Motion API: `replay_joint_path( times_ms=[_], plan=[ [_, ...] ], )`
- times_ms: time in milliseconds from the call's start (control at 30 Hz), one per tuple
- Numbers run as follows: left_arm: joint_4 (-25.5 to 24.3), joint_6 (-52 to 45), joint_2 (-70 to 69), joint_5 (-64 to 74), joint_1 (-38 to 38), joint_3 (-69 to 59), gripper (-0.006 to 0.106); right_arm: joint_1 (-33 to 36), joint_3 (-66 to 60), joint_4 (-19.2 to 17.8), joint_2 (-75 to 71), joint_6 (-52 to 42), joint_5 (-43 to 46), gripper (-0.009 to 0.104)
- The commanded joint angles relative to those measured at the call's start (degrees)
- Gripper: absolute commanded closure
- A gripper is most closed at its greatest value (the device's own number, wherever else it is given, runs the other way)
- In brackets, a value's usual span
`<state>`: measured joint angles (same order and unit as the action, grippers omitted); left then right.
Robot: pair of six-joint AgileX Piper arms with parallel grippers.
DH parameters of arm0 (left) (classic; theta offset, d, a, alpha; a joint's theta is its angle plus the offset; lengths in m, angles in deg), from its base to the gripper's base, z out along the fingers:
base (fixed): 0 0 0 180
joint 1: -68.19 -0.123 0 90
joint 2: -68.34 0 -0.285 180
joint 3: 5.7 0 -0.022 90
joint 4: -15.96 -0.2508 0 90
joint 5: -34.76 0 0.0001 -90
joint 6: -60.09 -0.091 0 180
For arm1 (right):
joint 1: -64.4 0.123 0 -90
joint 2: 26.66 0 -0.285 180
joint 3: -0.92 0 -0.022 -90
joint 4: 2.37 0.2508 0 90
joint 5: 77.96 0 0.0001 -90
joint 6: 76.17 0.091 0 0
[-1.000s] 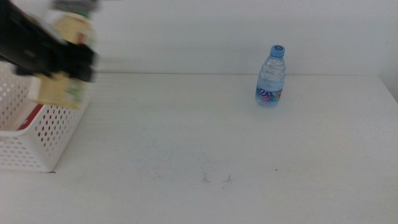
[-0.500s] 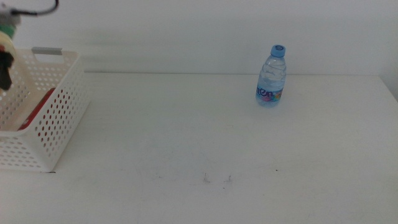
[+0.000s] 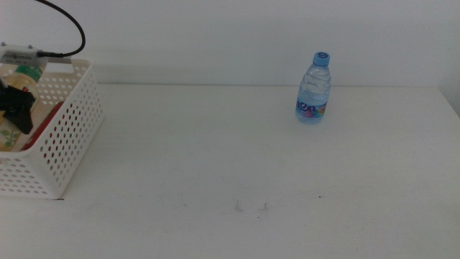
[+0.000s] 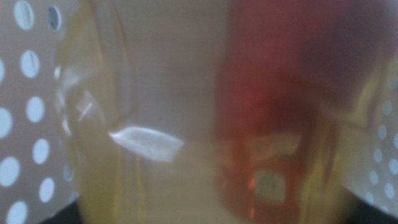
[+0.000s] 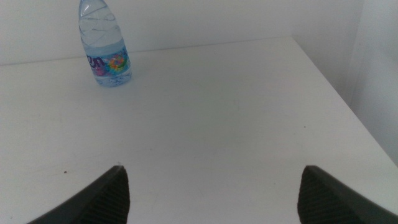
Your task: Use arms to grab the bottles and put them into the dustbin to the left of the table.
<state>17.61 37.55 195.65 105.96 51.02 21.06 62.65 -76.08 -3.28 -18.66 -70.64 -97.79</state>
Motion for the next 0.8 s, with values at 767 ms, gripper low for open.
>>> replay_joint_path(
  times_ms=[767],
  plan=[
    [15.1,3.0,-40.7,-43.3,36.1,-32.4,0.007,-0.4,-0.2,-0.2,-0.2,-0.1,0.5,0.007]
  ],
)
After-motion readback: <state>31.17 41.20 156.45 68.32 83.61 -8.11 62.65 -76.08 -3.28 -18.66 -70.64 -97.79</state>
